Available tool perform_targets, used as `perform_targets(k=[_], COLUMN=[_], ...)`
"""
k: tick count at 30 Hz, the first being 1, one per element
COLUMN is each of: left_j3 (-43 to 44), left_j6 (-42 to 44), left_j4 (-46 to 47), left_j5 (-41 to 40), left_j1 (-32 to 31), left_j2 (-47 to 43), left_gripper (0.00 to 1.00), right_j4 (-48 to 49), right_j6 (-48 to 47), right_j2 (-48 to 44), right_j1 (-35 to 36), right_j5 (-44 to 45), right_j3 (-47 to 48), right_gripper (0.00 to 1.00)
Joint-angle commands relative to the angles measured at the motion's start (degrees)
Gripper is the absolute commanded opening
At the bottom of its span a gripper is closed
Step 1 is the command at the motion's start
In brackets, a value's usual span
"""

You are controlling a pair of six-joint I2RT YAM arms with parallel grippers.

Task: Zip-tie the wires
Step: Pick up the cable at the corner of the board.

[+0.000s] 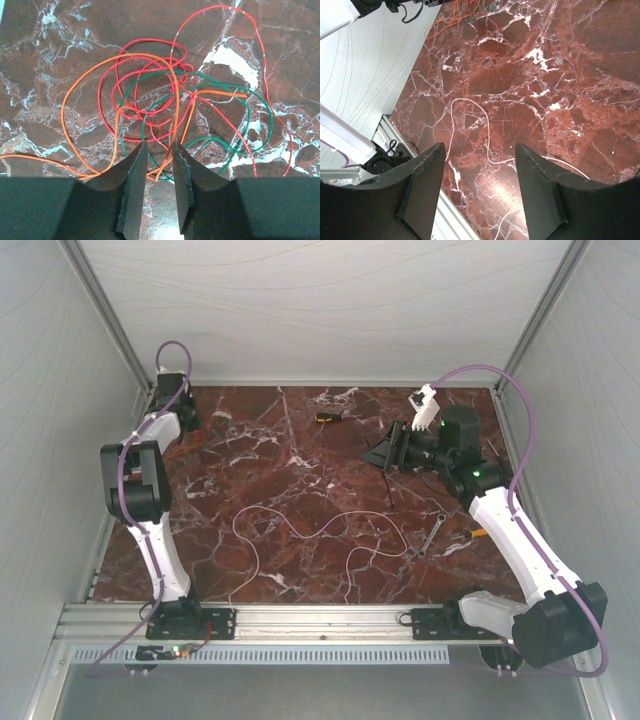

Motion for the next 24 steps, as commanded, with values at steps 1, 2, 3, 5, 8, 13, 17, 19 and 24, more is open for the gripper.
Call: perform_targets(k=[1,2,3,5,8,13,17,19,24], left_j3=[4.1,4.5,4.8,5.1,5.5,6.0,6.2,5.9,5.5], left_j6=[0.9,0.8,0.5,0.2,0.1,0.2,0.0,-0.1,0.2], left_j4=[2.5,2.2,2.0,1.7,1.4,1.0,0.9,1.1,1.2], left_j5=[-0.7,-0.4,0.0,0.5,1.5,2.7,2.8,2.8,1.7], left_j1=[0.2,0.4,0.6,0.8,1.0,1.0,0.9,0.9,0.8], left_j2=[1.5,1.8,2.1,2.7,3.6,4.6,4.9,5.0,4.6], left_gripper=[0.26,0.26,0.25,0.25,0.25,0.25,0.27,0.27,0.00], right_j4=[-0.3,-0.1,0.0,0.0,0.1,0.1,0.1,0.0,0.0], right_j6=[-0.8,-0.7,-0.6,-0.5,-0.3,0.1,0.1,0.2,0.1], right_j2=[-0.7,-0.7,-0.6,-0.4,-0.4,-0.7,-1.0,-1.0,-1.3], right_j1=[0.4,0.4,0.4,0.4,0.4,0.4,0.4,0.4,0.4], right_j5=[0.1,0.1,0.0,-0.2,-0.3,-0.3,-0.2,-0.2,-0.2], right_j3=[0.0,0.0,0.0,0.1,0.2,0.1,-0.2,-0.2,-0.1], right_gripper=[0.55,0.55,0.55,0.55,0.55,0.55,0.55,0.55,0.55])
